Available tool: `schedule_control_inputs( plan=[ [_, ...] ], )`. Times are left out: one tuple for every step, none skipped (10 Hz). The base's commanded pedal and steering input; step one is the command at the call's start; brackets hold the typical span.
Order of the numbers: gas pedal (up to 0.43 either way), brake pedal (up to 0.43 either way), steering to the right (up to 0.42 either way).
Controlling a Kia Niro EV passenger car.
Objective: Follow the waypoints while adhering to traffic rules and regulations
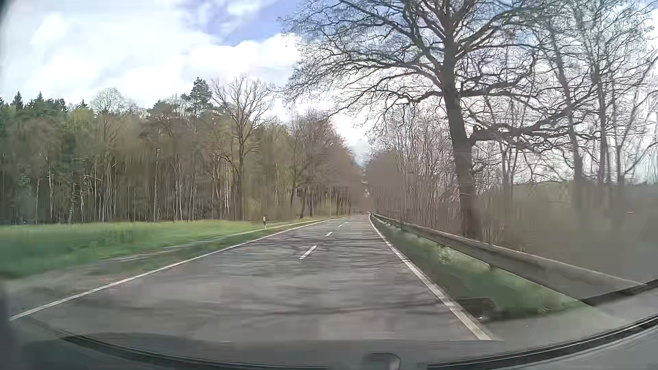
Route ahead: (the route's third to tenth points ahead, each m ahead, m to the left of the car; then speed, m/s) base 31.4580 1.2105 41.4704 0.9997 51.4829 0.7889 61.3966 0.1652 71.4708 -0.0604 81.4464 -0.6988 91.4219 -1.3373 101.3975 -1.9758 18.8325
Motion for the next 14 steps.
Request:
schedule_control_inputs(
  plan=[
    [0.020, 0.000, 0.006],
    [0.020, 0.000, 0.006],
    [0.020, 0.000, 0.006],
    [0.020, 0.000, 0.006],
    [0.020, 0.000, 0.005],
    [0.008, 0.000, 0.004],
    [0.008, 0.000, 0.003],
    [0.008, 0.000, 0.003],
    [0.008, 0.000, 0.003],
    [0.028, 0.000, 0.003],
    [0.039, 0.000, 0.004],
    [0.039, 0.000, 0.004],
    [0.047, 0.000, 0.004],
    [0.047, 0.000, 0.004]
  ],
)
